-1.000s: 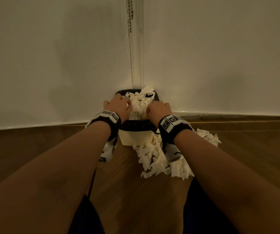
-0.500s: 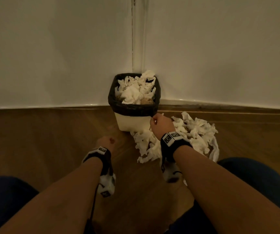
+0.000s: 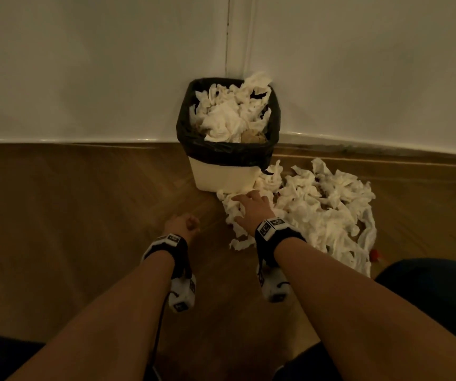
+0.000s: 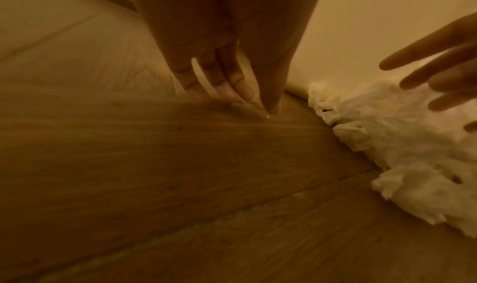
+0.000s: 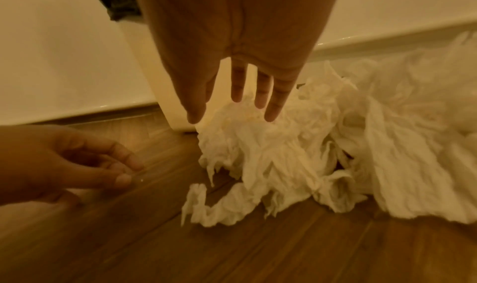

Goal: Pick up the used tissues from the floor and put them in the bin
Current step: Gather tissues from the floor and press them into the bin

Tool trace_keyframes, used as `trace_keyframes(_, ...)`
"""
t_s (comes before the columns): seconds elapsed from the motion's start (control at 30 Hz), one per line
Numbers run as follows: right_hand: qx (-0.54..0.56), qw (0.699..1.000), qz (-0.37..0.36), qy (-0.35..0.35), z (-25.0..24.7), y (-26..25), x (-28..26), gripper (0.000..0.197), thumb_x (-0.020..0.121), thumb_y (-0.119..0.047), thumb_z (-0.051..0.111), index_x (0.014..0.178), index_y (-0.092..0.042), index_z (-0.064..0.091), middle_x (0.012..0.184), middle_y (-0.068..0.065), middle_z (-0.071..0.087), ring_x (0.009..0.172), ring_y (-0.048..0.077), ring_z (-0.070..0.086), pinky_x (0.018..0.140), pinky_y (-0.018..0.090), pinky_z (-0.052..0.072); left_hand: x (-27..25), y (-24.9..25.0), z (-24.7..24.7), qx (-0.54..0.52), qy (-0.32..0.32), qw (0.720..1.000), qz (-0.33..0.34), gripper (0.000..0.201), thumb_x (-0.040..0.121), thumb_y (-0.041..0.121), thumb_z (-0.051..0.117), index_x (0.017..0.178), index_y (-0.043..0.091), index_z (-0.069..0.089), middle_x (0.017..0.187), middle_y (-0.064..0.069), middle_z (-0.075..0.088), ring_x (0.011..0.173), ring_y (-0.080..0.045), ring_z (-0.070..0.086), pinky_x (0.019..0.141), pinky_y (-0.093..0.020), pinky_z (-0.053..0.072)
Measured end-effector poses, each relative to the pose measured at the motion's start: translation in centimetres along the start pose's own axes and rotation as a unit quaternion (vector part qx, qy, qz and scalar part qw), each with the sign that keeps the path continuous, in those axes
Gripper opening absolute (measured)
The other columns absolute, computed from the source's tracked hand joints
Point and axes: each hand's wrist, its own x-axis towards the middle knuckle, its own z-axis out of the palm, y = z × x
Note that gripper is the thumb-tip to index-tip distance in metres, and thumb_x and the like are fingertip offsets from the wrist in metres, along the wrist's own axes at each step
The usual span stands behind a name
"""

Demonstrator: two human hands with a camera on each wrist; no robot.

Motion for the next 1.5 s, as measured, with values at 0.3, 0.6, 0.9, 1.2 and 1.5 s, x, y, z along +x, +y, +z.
trace_keyframes(0.3,0.015,1.000,0.020,-0.017,3.6,2.2,1.9,0.056,0.089,-0.038,0.056,0.140,-0.029,0.035,0.143,0.008,0.031,0.131,0.034,0.031,0.109,0.041,0.022,2.2,-0.8,0.5,-0.029,-0.003,0.999,-0.020,0.016,0.079,0.029,0.073,0.092,0.022,0.065,0.096,0.001,0.059,0.095,-0.020,0.059,0.077,-0.029,0.048)
trace_keyframes(0.6,-0.068,0.997,-0.004,-0.029,5.2,1.3,2.0,0.051,0.087,-0.038,0.058,0.135,-0.035,0.041,0.140,0.005,0.031,0.125,0.035,0.031,0.105,0.041,0.030,2.7,-1.0,0.8,-0.018,0.017,1.000,-0.010,0.013,0.089,0.031,0.060,0.079,0.030,0.069,0.127,-0.010,0.056,0.103,-0.023,0.057,0.081,-0.029,0.045)
trace_keyframes(0.9,0.183,0.980,0.053,0.059,2.2,1.4,1.0,0.028,0.090,-0.027,0.059,0.114,-0.014,0.065,0.117,0.009,0.059,0.107,0.026,0.057,0.083,0.027,0.041,2.1,-2.0,-0.4,-0.273,0.089,0.956,-0.058,0.020,0.092,0.020,0.056,0.101,0.006,0.069,0.077,0.003,0.066,0.072,-0.013,0.060,0.068,-0.020,0.049)
trace_keyframes(1.2,0.739,0.666,0.103,-0.003,-3.8,-0.3,-1.2,0.032,0.091,0.001,0.054,0.123,0.002,0.053,0.092,0.011,0.061,0.070,0.014,0.058,0.049,0.015,0.049,0.6,1.1,-5.6,-0.470,0.139,0.871,-0.010,0.010,0.087,0.019,0.064,0.081,0.015,0.069,0.070,0.001,0.068,0.067,-0.012,0.064,0.070,-0.025,0.054)
trace_keyframes(1.5,0.811,0.571,-0.041,-0.118,-10.5,-3.2,-4.5,0.021,0.097,0.001,0.035,0.101,-0.001,0.055,0.084,0.013,0.056,0.053,0.010,0.057,0.044,0.014,0.044,-3.2,5.5,-11.8,-0.483,0.153,0.853,0.126,0.011,0.090,0.020,0.060,0.087,0.017,0.070,0.067,0.008,0.069,0.063,-0.005,0.062,0.063,-0.019,0.052)
